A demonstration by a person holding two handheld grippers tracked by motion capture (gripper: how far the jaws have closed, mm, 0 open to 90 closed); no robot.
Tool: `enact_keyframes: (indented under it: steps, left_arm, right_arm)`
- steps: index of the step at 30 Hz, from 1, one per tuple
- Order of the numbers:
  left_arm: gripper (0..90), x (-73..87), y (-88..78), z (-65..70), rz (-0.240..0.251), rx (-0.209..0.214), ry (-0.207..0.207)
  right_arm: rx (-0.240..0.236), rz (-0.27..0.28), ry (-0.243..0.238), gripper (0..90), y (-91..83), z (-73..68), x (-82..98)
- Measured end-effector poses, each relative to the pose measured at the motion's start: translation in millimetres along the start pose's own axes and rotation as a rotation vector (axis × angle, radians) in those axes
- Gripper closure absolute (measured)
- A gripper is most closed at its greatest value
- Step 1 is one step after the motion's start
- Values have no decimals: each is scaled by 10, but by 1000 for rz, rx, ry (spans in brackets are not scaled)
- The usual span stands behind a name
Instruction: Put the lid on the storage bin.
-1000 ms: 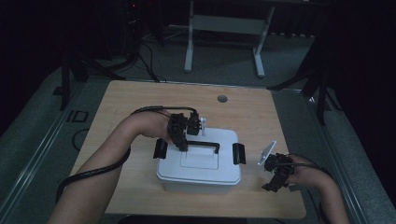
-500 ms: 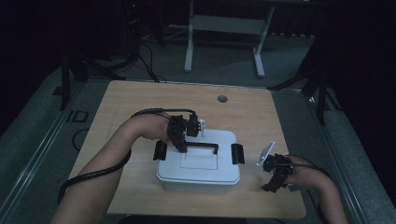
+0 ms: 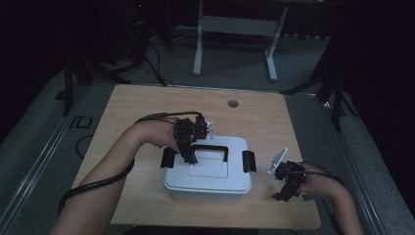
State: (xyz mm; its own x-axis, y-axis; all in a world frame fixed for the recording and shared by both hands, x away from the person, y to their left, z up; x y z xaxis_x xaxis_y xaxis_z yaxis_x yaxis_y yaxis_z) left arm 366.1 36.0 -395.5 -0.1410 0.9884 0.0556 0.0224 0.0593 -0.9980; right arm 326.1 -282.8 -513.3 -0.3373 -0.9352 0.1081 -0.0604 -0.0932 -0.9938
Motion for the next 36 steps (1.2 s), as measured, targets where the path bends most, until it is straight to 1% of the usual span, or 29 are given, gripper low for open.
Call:
enact_keyframes:
  steps: [1,2,3,4,5,6,8,9,10,11,12,13,14,15,16,17,18,19,21,23,25,27,29,31,32,33,34,35,36]
  left_arm:
    - [118,12,-7,-18,6,-3,-12]
    - [79,26,-10,-21,24,4,-16]
    - [29,41,-18,-25,39,-5,-20]
    - [16,59,-33,-25,63,-9,-33]
    - [16,106,-66,-29,101,-8,-52]
    - [15,106,-66,-29,101,-8,-52]
    - [16,162,-87,-31,135,-17,-81]
    - [15,186,-95,-33,142,-32,-88]
    - [15,186,-95,-33,142,-32,-88]
    - [15,239,-111,-25,169,-50,-101]
    - [16,287,-125,-27,194,-53,-121]
    - [16,319,-136,-29,212,-65,-130]
    - [16,371,-147,-28,245,-62,-148]
    - [16,425,-150,-27,263,-63,-165]
    - [16,446,-151,-26,272,-68,-167]
    - [16,523,-145,-13,281,-74,-179]
    - [16,523,-145,-13,281,-74,-179]
    - [16,567,-137,2,289,-76,-181]
    - [16,626,-116,22,286,-75,-183]
    - [16,690,-91,37,300,-66,-195]
    - [16,760,-61,49,294,-64,-206]
    - [16,843,-28,65,293,-91,-222]
    - [16,910,-3,81,293,-80,-229]
    - [16,980,22,93,303,-93,-244]
    - [16,980,22,93,303,-93,-244]
    - [16,1046,50,111,319,-84,-258]
    - [16,1079,68,122,324,-94,-263]
    - [16,1110,91,135,322,-86,-263]
    - [16,1172,140,160,318,-89,-270]
  right_arm:
    - [0,2,0,141,-2,3,1]
    - [4,1,0,141,-5,4,2]
    - [8,3,0,141,-9,7,3]
    - [8,7,1,140,-13,9,3]
    - [8,10,2,140,-16,9,5]
    - [8,10,2,140,-16,9,5]
    - [14,16,8,141,-20,11,9]
    - [17,18,8,140,-21,15,11]
    - [17,18,8,140,-21,15,11]
    - [18,19,10,140,-22,18,11]
    - [24,24,15,140,-23,23,11]
    - [24,24,15,140,-23,23,11]
    - [25,25,15,140,-23,24,11]
    - [27,26,15,140,-23,25,10]
    - [30,28,15,140,-25,29,8]
    - [32,29,17,140,-28,31,7]
    - [32,29,17,140,-28,31,7]
    - [33,29,18,140,-33,31,6]
    - [37,34,21,140,-43,32,1]
    - [40,38,24,140,-48,36,-2]
    - [41,35,27,140,-47,36,-1]
    - [40,39,27,140,-46,37,2]
    - [44,38,28,140,-42,39,8]
    - [42,39,29,140,-33,42,16]
    - [42,39,29,140,-33,42,16]
    - [41,37,32,140,-28,39,19]
    - [39,39,32,140,-27,37,17]
    - [40,38,31,140,-24,35,16]
    - [41,36,30,140,-22,34,16]
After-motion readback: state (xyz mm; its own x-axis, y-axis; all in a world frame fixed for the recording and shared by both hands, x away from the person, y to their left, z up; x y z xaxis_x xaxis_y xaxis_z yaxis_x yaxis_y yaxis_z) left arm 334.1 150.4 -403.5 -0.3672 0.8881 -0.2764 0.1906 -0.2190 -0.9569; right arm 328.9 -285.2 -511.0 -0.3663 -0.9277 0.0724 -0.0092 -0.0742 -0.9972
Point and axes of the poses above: each handheld gripper's, and its own axes: y roughly forward along the jaws, x roughly out of its underside, z roughly to its right, the point moved 3 cm from there along y, roughly forward along the jaws, and after that the axes turned 15 degrees about -z, right-handed, at the moved point
